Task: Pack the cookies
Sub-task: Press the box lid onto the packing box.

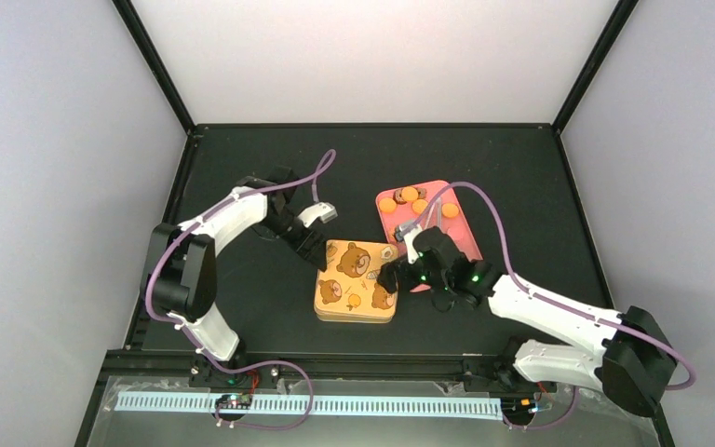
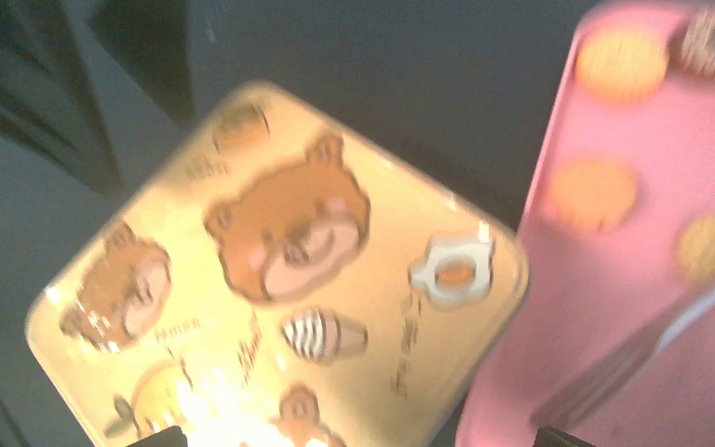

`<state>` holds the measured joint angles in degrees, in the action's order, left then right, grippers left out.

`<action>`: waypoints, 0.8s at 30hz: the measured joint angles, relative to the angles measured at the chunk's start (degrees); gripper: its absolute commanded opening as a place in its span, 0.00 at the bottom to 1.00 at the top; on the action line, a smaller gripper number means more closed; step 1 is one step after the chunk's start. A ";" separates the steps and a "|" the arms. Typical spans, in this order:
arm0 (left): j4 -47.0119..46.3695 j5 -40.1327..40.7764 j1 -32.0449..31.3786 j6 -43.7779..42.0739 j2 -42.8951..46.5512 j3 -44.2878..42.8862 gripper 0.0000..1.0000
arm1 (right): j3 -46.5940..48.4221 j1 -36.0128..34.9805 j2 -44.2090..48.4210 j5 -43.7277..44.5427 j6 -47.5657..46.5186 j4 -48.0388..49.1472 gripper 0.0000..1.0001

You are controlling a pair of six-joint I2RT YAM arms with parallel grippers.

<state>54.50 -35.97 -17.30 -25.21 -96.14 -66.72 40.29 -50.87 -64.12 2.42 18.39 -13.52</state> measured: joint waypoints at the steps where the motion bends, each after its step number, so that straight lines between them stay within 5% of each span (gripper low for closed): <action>1: -0.13 -0.11 -0.11 0.24 0.00 0.44 0.78 | -2.01 0.59 0.02 -1.05 1.92 -0.15 0.98; 8: -0.20 -0.04 -0.72 1.11 -0.50 1.51 0.75 | -5.99 2.47 -3.32 -6.16 7.76 -0.31 0.93; 24: -2.45 0.00 -0.79 1.92 -3.41 2.14 0.69 | 4.37 2.60 -17.05 -8.87 4.81 -0.35 0.86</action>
<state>52.05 -35.97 -18.09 -23.29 -99.55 -64.58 44.66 -48.27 -81.17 -6.46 23.20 -13.87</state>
